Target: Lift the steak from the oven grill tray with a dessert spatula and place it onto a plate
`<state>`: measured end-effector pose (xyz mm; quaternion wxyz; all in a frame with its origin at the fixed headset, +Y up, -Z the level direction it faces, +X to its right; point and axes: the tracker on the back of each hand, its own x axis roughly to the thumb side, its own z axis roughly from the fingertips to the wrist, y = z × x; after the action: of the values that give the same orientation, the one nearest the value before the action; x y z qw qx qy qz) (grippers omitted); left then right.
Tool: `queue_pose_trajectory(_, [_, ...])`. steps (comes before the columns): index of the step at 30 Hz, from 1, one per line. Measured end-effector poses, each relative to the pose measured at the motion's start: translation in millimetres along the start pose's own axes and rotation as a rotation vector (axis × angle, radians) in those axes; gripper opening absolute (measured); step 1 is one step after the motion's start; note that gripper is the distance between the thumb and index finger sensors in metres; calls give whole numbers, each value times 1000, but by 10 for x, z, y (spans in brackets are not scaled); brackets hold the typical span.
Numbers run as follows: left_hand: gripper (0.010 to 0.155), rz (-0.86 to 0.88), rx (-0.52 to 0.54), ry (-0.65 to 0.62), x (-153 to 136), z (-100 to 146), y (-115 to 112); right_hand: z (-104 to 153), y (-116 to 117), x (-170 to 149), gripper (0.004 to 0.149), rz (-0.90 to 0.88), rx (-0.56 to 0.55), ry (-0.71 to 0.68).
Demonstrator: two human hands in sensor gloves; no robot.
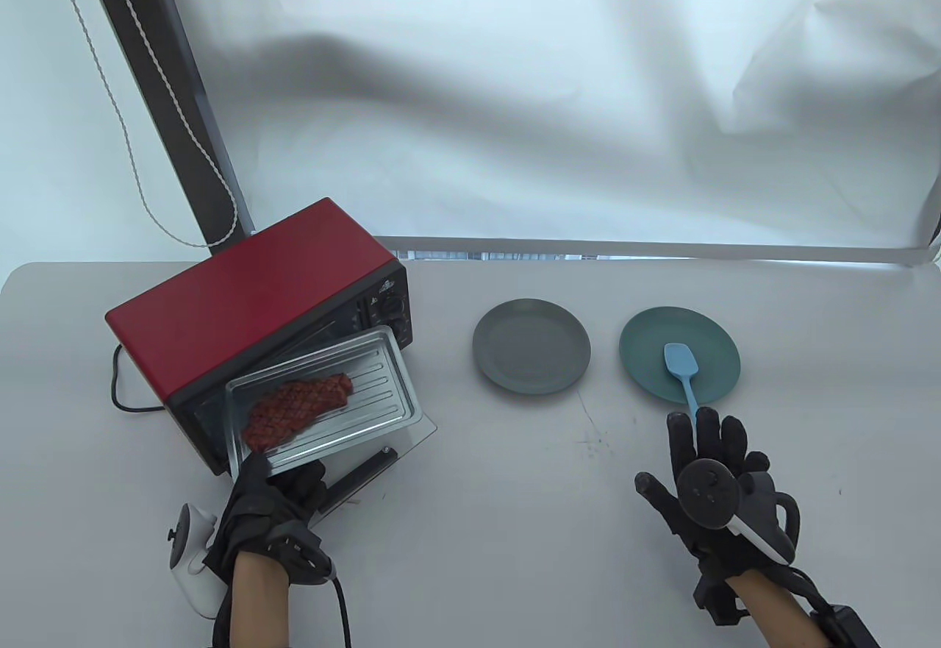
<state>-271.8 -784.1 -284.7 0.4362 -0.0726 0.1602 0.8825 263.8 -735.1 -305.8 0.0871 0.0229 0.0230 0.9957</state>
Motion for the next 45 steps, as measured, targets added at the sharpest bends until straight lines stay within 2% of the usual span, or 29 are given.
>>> queue_pose_trajectory(8, [48,-16,-89,23,-83,-40,-221,3,8,17,88,4,8,-8])
queue_pose_trajectory(18, [47,-76,-254,79,-222,-72,-589,18,31,51,88,5,23,-24])
queue_pose_trajectory(29, [46,-81,-360,202,-585,-111,-918,29,53,85,88,-20,40,-49])
queue_pose_trajectory(38, [48,-103,-450,242,-743,-50,-1113,66,47,127,87,-168,25,-90])
queue_pose_trajectory(45, [49,-147,-513,318,-940,-39,-1231,89,37,117,82,-344,-42,-88])
